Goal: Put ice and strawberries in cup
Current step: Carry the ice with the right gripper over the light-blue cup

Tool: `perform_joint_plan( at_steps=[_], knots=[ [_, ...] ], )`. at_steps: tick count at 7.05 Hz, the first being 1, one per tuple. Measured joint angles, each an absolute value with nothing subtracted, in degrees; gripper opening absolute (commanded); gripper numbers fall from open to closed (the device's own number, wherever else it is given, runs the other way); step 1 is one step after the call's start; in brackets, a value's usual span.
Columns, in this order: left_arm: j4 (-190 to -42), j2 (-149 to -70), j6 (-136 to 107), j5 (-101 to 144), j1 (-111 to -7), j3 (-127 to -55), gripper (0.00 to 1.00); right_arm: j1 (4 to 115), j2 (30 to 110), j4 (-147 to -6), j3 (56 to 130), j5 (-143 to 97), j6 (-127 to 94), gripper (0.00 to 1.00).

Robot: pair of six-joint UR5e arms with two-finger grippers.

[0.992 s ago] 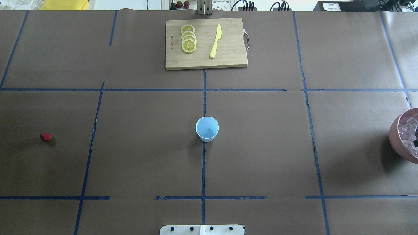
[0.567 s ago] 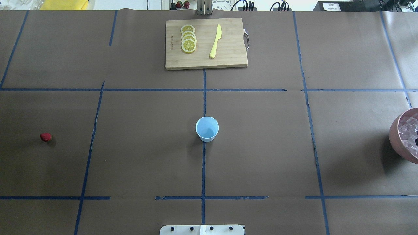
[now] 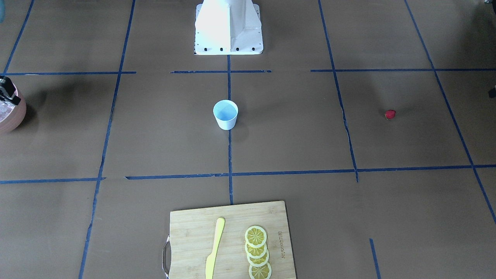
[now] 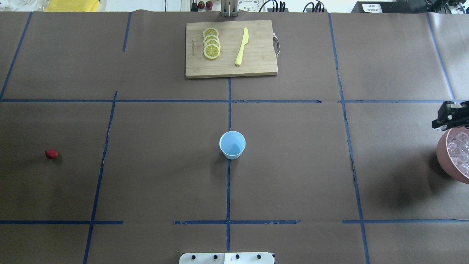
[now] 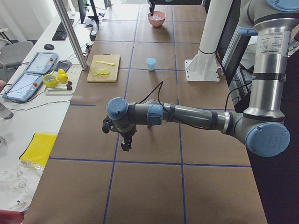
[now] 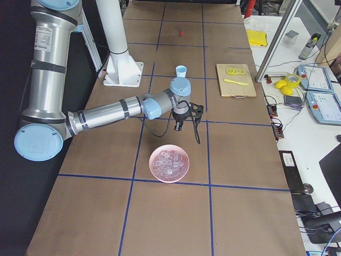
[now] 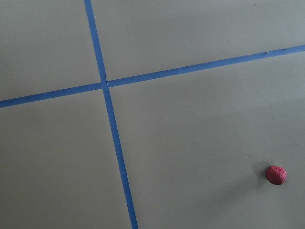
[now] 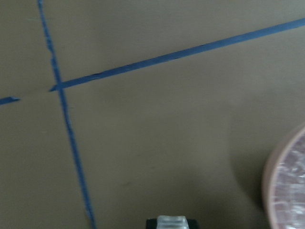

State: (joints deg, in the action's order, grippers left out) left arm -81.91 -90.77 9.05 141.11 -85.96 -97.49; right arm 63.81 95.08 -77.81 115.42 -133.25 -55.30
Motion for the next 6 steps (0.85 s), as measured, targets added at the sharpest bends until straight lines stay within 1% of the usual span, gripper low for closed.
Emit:
perform_joint_plan(
  at_steps=[2,3,5,6],
  knots=[
    [-81.88,-90.69,9.05,142.29,-85.96,-97.95,1.00,51.42,81.98,-78.06,115.61,-130.03,-76.15,0.01],
    [-81.90,-90.65,9.05,142.47,-85.96,-98.03,1.00,44.92,74.94,-78.22,114.02,-126.08,-85.46,0.01],
    [-81.86,-90.56,9.05,143.00,-85.99,-98.28,1.00,35.66,61.83,-78.28,106.77,-118.69,-97.70,0.03],
    [-81.84,-90.52,9.05,143.22,-85.99,-98.38,1.00,32.67,57.55,-78.25,103.49,-115.95,-100.35,0.13]
  ],
)
